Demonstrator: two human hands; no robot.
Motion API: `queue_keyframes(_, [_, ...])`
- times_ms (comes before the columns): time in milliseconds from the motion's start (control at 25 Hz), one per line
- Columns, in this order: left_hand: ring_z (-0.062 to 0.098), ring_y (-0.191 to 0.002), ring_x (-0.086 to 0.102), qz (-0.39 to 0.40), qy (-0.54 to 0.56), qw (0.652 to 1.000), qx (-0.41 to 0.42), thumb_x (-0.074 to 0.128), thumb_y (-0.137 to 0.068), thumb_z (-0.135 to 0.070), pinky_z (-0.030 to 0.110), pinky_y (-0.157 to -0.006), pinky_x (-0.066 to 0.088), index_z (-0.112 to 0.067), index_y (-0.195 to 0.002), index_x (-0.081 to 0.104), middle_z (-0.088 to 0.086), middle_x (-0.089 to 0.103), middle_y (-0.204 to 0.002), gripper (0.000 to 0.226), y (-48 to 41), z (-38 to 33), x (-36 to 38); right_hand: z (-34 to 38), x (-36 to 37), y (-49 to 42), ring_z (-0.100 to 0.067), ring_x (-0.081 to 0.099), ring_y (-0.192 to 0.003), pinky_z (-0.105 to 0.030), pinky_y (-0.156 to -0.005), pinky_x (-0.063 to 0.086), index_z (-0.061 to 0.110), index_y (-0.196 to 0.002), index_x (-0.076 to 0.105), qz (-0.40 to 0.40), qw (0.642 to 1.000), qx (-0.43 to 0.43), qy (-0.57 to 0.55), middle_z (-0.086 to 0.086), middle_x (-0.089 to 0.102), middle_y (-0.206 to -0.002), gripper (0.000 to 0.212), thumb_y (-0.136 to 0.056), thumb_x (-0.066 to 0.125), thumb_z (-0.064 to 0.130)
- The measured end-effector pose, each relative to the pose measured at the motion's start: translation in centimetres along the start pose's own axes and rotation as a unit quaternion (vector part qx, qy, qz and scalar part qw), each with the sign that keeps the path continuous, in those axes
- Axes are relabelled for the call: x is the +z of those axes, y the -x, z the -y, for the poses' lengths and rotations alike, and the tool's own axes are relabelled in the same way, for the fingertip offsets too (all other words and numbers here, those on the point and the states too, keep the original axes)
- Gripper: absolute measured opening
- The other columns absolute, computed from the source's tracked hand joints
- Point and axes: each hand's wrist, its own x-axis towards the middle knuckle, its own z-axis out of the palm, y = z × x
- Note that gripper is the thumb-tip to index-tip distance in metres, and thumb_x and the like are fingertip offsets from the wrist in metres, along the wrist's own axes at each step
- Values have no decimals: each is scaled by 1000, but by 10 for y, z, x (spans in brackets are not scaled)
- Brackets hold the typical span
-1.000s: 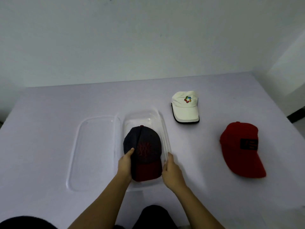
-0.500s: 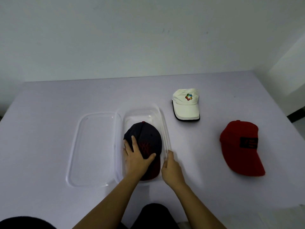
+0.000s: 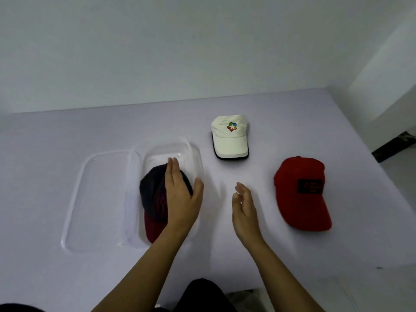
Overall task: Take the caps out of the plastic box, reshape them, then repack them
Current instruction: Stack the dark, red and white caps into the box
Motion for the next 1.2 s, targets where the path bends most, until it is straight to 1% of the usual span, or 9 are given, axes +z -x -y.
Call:
queue_keyframes(120, [17, -143, 23, 99, 23, 995, 2, 54, -94, -29, 22, -109, 18, -15, -150, 14, 3, 20, -157, 71, 13, -35, 56, -18, -64, -13, -8, 43, -122, -21, -98, 35, 17, -134, 42, -69, 997, -35, 11, 1, 47, -135, 36, -99, 39, 20])
queue_keyframes(280, [23, -140, 32, 246, 61, 962, -98, 58, -89, -42, 37, -111, 32, -18, -150, 17, 3, 24, -157, 78, 21, -53, 134, -39, -148, -41, -16, 50, -118, -28, -98, 42, 12, -128, 48, -120, 990, -57, 56, 0, 52, -125, 32, -96, 47, 15])
queue_keyframes(440, [29, -135, 38, 341, 136, 902, -227, 65, -81, -49, 47, -104, 41, -23, -147, 23, 6, 29, -153, 83, 11, -65, 185, -68, -221, -83, -20, 44, -123, -34, -101, 40, 12, -136, 36, -137, 986, 5, 94, -9, 41, -139, 63, -82, 69, 13])
queue_keyframes(600, [26, -128, 43, 379, 194, 867, -259, 73, -79, -37, 36, -91, 44, -18, -146, 22, 6, 33, -150, 86, 5, -70, 219, -98, -249, -108, -26, 32, -137, -49, -109, 34, 22, -148, 7, 20, 990, 136, 5, -6, 25, -153, 104, -73, 79, 20])
queue_keyframes(680, [20, -116, 50, 395, 210, 861, -240, 75, -78, -31, 30, -85, 49, -14, -138, 29, 6, 43, -141, 78, 1, -71, 231, -106, -252, -115, -25, 38, -133, -48, -107, 37, 25, -148, 14, 61, 989, 136, -19, -4, 33, -149, 102, -70, 81, 21])
queue_keyframes(800, [19, -114, 57, 427, 226, 848, -218, 77, -76, -31, 35, -88, 54, -19, -133, 39, 4, 54, -133, 70, -4, -68, 236, -111, -251, -113, -22, 47, -123, -38, -97, 46, 27, -140, 35, 92, 986, 128, -47, -1, 47, -137, 91, -61, 82, 28])
queue_keyframes(880, [13, -105, 63, 443, 249, 838, -197, 72, -82, -24, 28, -75, 58, -29, -120, 50, -2, 63, -120, 44, -6, -70, 229, -111, -248, -104, -20, 49, -120, -32, -91, 47, 25, -136, 40, 92, 986, 116, -70, -3, 48, -135, 88, -60, 82, 28])
queue_keyframes(960, [12, -100, 65, 448, 271, 829, -198, 67, -85, -20, 28, -69, 57, -32, -114, 55, -5, 66, -113, 33, -9, -71, 220, -106, -241, -94, -19, 48, -121, -37, -95, 48, 28, -133, 40, 80, 987, 100, -95, -2, 46, -136, 92, -53, 84, 35])
queue_keyframes(1200, [25, -112, 61, 412, 339, 807, -252, 71, -81, -23, 47, -83, 55, -24, -131, 43, 7, 58, -130, 58, -18, -67, 169, -58, -205, -67, -29, 63, -108, -54, -85, 53, 35, -130, 41, 77, 958, 80, -263, -5, 61, -124, 103, -40, 91, 33])
